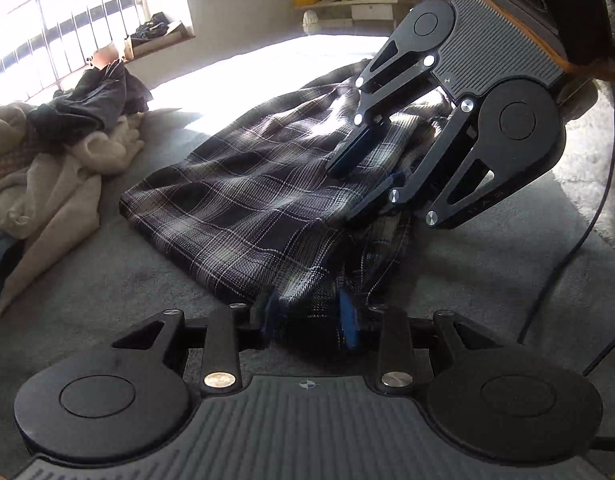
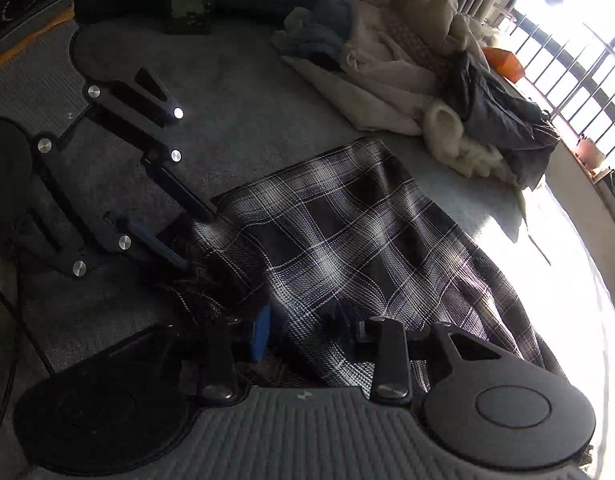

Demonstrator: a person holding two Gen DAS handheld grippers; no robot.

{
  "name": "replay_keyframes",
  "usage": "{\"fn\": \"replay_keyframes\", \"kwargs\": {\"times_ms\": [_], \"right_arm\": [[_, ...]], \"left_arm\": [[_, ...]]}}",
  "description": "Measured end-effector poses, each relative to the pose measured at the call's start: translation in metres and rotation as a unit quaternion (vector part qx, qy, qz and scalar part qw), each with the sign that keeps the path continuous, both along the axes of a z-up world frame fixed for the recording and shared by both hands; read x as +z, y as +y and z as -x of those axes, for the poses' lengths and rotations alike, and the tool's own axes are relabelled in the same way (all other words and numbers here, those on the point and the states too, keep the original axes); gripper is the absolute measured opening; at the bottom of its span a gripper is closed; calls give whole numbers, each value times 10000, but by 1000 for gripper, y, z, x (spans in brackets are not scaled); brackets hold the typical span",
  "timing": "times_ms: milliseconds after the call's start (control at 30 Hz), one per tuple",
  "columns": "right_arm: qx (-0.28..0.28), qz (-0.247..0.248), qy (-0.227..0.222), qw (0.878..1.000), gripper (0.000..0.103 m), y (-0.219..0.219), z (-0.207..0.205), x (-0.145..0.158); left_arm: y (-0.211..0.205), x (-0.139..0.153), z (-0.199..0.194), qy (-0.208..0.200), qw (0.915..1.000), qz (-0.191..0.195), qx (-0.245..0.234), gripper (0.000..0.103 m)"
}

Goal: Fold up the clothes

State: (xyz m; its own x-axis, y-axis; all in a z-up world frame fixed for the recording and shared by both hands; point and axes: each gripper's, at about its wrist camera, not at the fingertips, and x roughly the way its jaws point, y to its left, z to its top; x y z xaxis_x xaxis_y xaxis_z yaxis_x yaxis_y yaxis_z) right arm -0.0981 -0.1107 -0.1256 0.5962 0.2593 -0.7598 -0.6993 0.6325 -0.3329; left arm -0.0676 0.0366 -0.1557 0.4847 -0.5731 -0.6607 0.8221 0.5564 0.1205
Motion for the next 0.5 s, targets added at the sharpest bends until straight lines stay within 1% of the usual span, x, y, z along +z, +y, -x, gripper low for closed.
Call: {"fn": "replay_keyframes", "kwargs": {"times_ms": [67,133,233,267,300,333,367,433,467,500], "right_arm": [[84,11,-19,10000,37,1,4,1],[157,-10,-7,9999,37,1,6,1],[227,107,-10,9997,37,6,6,-4],[243,179,-1,9995,37,8,4,-7],[250,277,2,9993,36,10,3,-11],[247,360,-3,9990,26,11,1,-16],[232,425,-12,9988,7,12,0,-19],[258,485,-159,9984,4,13,3,-18],[296,440,-289,9982,4,14,7,-14],[306,391,-338,9982,4,13,10,-13]], "left_arm": [[5,2,-1,103,9998,153,-10,42],[4,0,-2,110,9998,158,-23,49],[-3,-8,-4,-4,10000,-32,-10,49],[-4,-9,-5,-26,10000,-28,4,48],[-4,-9,-5,-49,10000,-12,27,45],[-4,-9,-5,-72,10000,-6,37,35],[-4,-9,-4,-93,10000,-9,33,24],[-3,-6,0,-209,9998,-57,20,14],[-1,-5,2,-262,9996,-80,14,11],[1,-3,4,-315,9994,-104,7,10]]}}
